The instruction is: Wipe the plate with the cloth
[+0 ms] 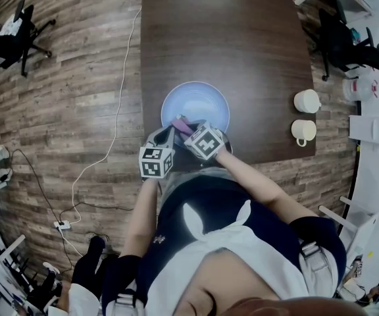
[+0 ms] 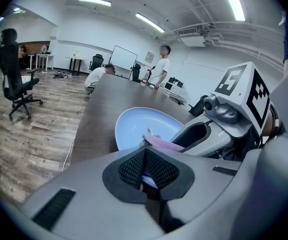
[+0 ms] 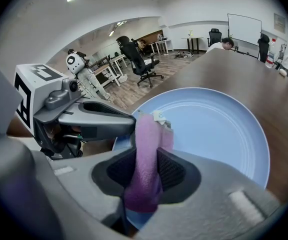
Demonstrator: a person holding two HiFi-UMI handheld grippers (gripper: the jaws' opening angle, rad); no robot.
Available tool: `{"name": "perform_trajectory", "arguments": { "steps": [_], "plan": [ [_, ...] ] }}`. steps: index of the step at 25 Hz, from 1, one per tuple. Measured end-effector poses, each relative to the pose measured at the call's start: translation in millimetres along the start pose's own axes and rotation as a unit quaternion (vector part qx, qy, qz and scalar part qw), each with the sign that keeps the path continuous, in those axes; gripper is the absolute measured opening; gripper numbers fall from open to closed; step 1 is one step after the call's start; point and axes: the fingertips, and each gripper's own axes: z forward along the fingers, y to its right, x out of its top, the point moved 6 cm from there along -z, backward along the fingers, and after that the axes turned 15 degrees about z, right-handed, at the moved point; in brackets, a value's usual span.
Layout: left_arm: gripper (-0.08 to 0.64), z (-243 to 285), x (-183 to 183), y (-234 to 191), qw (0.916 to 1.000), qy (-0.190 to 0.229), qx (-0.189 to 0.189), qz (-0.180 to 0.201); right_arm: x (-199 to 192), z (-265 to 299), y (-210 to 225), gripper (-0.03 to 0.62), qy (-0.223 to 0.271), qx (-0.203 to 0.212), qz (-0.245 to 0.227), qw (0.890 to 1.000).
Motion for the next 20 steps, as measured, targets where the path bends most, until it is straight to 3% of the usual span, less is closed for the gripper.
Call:
{"name": "perform_trajectory", "arguments": {
  "steps": [20],
  "plan": [
    [0.003,0.8,0.2,1.6,0.9999,-0.003,-0.01,0.01,-19.7,-21.5,26.3,0.117,-0.077,-0.02,-0.063,0.995]
  ]
}}
